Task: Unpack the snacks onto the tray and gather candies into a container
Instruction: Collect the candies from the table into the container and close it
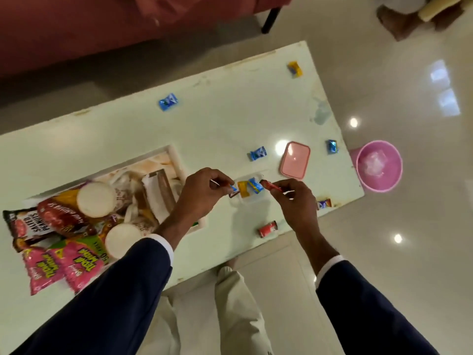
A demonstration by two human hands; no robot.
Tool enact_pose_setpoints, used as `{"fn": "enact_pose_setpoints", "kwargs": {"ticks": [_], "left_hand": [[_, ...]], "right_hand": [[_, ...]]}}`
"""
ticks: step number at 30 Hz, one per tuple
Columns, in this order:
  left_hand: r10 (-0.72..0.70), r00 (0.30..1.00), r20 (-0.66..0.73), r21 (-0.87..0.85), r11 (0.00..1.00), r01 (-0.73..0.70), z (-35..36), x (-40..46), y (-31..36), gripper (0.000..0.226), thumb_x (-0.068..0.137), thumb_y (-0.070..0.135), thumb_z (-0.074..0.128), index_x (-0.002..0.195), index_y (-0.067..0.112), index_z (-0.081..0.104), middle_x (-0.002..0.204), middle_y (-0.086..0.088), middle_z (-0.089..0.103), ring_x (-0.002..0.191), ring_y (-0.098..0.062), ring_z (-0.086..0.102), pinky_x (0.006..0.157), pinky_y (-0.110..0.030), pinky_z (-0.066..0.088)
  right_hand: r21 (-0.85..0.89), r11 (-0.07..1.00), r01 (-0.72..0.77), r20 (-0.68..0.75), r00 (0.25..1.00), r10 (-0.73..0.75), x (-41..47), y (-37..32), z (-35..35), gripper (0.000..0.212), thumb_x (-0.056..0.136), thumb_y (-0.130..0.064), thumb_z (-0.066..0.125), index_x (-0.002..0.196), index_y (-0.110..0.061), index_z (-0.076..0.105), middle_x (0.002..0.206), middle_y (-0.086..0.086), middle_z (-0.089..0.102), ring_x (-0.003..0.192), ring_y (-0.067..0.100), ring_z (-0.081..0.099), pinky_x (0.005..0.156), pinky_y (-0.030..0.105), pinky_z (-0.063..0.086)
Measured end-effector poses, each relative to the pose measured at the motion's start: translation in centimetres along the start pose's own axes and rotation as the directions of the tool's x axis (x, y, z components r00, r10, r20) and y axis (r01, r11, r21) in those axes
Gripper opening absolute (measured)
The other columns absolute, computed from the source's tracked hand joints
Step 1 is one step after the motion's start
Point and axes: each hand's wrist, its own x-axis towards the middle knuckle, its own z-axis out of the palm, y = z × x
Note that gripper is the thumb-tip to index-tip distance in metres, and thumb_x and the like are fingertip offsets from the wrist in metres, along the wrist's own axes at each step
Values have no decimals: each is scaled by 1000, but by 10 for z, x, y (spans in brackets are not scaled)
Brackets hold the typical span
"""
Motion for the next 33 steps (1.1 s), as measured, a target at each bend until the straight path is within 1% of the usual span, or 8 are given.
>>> {"fn": "enact_pose_setpoints", "kwargs": {"ticks": [4,7,12,19,23,25,28,33], "left_hand": [[-24,999,32,114,993,20,25,8,1,12,83,8,79,94,15,79,93,0,78,82,-13,69,73,-12,50],[-30,999,39,170,985,23,36,16,-3,13,84,7,78,95,14,79,97,0,78,85,-11,69,78,-14,50],[3,999,48,316,948,-18,48,28,-3,16,87,11,76,89,26,76,89,11,75,73,-1,63,74,-18,51],[132,990,40,468,873,-136,67,36,8,23,87,20,78,107,26,68,100,10,69,79,-12,62,73,-29,47],[211,977,8,483,855,-188,65,30,6,43,84,15,80,121,25,61,116,1,54,78,-8,51,69,-24,41],[204,979,24,494,849,-189,61,24,4,40,87,11,77,120,25,60,116,2,54,78,-7,51,69,-22,41],[180,982,65,478,858,-189,58,11,-3,30,92,9,70,115,25,62,109,5,52,74,-8,54,70,-26,49],[128,977,168,463,865,-193,65,-7,-20,21,95,11,66,112,23,65,106,3,55,80,-15,62,82,-38,57]], "right_hand": [[24,998,-53,29,998,52,11,0,11,25,88,-47,74,100,-25,73,91,-11,70,73,4,64,50,8,40],[-11,999,-33,-9,999,32,12,0,16,35,90,-52,69,112,-24,70,98,-11,68,82,7,63,66,19,48],[-44,999,-4,-55,999,1,3,17,8,26,89,-25,73,115,-24,67,103,-12,57,91,8,57,67,16,41],[5,999,-42,55,998,41,-10,40,0,17,91,-15,68,106,-25,68,104,-9,58,91,18,64,78,35,59],[29,999,-36,72,997,34,-9,46,-5,19,92,-11,64,106,-22,69,106,-5,62,87,18,64,75,32,58],[24,999,-28,70,997,26,-11,50,-8,21,93,-7,60,105,-20,70,107,-2,63,83,15,63,68,16,51],[-54,999,10,96,995,-4,-21,63,-14,30,91,4,57,107,-18,70,108,1,62,88,12,61,65,8,46],[-398,882,253,331,936,-119,-38,92,-5,49,85,1,69,125,-26,67,130,1,54,112,23,50,92,35,50]]}}
